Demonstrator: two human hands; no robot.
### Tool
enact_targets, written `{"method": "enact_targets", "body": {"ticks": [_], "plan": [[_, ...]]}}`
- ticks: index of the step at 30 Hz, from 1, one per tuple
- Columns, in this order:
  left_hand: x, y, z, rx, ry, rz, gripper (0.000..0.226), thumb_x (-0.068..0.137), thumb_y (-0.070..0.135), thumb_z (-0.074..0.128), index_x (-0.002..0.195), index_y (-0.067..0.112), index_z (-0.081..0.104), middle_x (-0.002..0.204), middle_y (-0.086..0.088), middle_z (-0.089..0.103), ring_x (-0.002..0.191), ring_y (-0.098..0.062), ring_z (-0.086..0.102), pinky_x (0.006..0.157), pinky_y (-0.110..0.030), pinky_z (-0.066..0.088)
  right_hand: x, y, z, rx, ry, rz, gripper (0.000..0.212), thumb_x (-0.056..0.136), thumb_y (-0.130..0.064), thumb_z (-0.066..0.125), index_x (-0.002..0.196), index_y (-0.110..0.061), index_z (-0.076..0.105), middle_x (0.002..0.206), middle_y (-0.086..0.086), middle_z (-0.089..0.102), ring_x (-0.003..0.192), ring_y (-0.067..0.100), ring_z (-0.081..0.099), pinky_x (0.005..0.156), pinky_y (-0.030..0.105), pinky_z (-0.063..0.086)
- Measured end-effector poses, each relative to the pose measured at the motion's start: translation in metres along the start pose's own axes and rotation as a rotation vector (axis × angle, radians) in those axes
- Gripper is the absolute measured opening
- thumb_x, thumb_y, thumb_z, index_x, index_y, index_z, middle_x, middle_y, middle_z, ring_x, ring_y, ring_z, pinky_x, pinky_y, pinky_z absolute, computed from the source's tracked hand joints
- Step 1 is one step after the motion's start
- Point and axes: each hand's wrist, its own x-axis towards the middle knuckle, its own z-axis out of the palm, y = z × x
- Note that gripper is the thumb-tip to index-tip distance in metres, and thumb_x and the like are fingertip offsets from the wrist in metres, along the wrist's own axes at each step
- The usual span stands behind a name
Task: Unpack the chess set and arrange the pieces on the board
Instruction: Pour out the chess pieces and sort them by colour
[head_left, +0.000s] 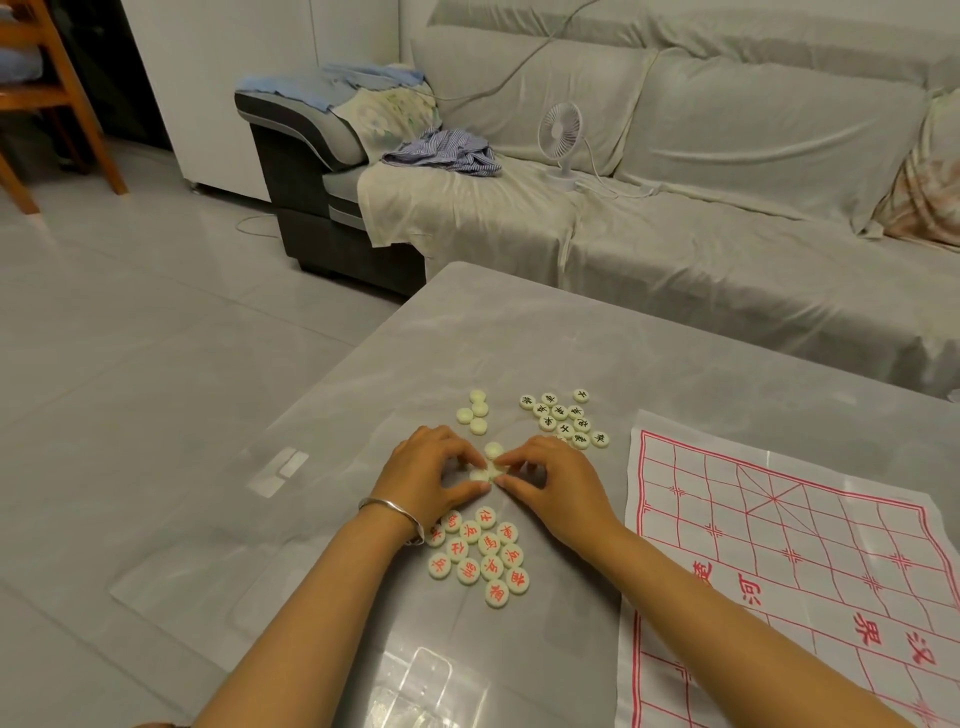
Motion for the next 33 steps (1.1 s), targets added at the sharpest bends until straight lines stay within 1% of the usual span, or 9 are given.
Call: {"method": "enact_targets", "body": {"ticks": [4,10,13,16,20,23,28,31,33], "plan": [[0.0,-0.003,-0.005,-0.057,-0.045,-0.053,0.015,0.08,0.043,0.065,0.078,0.028,0.067,0.079,0.013,0.054,0.083,-0.009,0.047,0.074,-0.023,0.042,0.0,-0.002,0.002,0.024,-0.044,0.021,0.021,0.086,-0.04,0.062,0.101,-0.026,0.068,0.083,-0.013,0.056,0.075,0.0,0.046,0.065,0.016,0.038],[0.004,-0.005,-0.001,-0.006,0.144,-0.207,0.019,0.079,0.042,0.067,0.075,0.025,0.06,0.077,0.007,0.053,0.08,-0.011,0.044,0.068,-0.024,0.037,0.017,-0.003,0.0,0.136,-0.064,0.177,0.018,0.091,-0.035,0.055,0.081,-0.021,0.061,0.084,-0.001,0.057,0.072,0.005,0.046,0.065,0.021,0.037],[0.007,-0.005,0.002,-0.017,0.195,-0.242,0.021,0.078,0.042,0.068,0.083,0.023,0.06,0.084,0.005,0.056,0.084,-0.013,0.047,0.072,-0.026,0.042,0.018,-0.001,0.001,0.054,-0.052,0.217,0.014,0.089,-0.031,0.058,0.081,-0.02,0.055,0.083,-0.002,0.054,0.071,0.009,0.046,0.063,0.023,0.037],[0.015,-0.005,0.001,-0.092,0.206,-0.241,0.025,0.087,0.04,0.058,0.106,0.024,0.061,0.101,0.003,0.059,0.096,-0.016,0.05,0.083,-0.03,0.043,0.024,-0.004,0.002,0.123,0.037,0.243,0.01,0.086,-0.029,0.062,0.088,-0.022,0.055,0.084,-0.004,0.055,0.07,0.006,0.048,0.062,0.021,0.039],[0.026,-0.011,0.0,-0.018,0.092,-0.244,0.037,0.097,0.032,0.041,0.133,0.029,0.047,0.126,0.001,0.049,0.114,-0.019,0.042,0.095,-0.029,0.032,0.03,-0.01,0.006,0.126,0.016,0.232,0.018,0.081,-0.036,0.068,0.096,-0.026,0.062,0.092,-0.01,0.056,0.075,-0.004,0.048,0.065,0.013,0.038],[0.029,-0.015,-0.001,0.025,0.024,-0.223,0.036,0.097,0.03,0.041,0.132,0.034,0.047,0.124,0.003,0.045,0.115,-0.017,0.039,0.09,-0.024,0.027,0.032,-0.01,0.01,0.13,0.007,0.246,0.019,0.077,-0.033,0.073,0.091,-0.024,0.066,0.092,-0.009,0.06,0.075,-0.005,0.049,0.063,0.011,0.036],[0.031,-0.016,-0.003,0.001,0.036,-0.216,0.032,0.091,0.035,0.051,0.124,0.037,0.052,0.115,0.004,0.047,0.11,-0.016,0.043,0.089,-0.024,0.031,0.034,-0.012,0.005,0.205,-0.039,0.301,0.008,0.076,-0.017,0.071,0.083,-0.021,0.071,0.081,-0.01,0.065,0.065,-0.001,0.052,0.063,0.017,0.04],[0.034,-0.015,-0.002,0.045,0.035,-0.222,0.036,0.092,0.034,0.05,0.128,0.036,0.049,0.115,0.002,0.047,0.11,-0.017,0.044,0.09,-0.026,0.032,0.032,-0.014,0.001,0.155,-0.074,0.285,0.016,0.076,-0.011,0.065,0.088,-0.021,0.071,0.078,-0.012,0.062,0.063,0.001,0.052,0.062,0.015,0.042],[0.037,-0.012,0.0,0.057,0.064,-0.229,0.031,0.09,0.037,0.054,0.12,0.036,0.055,0.111,0.003,0.048,0.107,-0.017,0.045,0.087,-0.025,0.032,0.031,-0.013,0.0,0.12,-0.061,0.256,0.017,0.079,-0.015,0.066,0.095,-0.021,0.069,0.081,-0.011,0.062,0.068,0.003,0.053,0.064,0.016,0.045]]}}
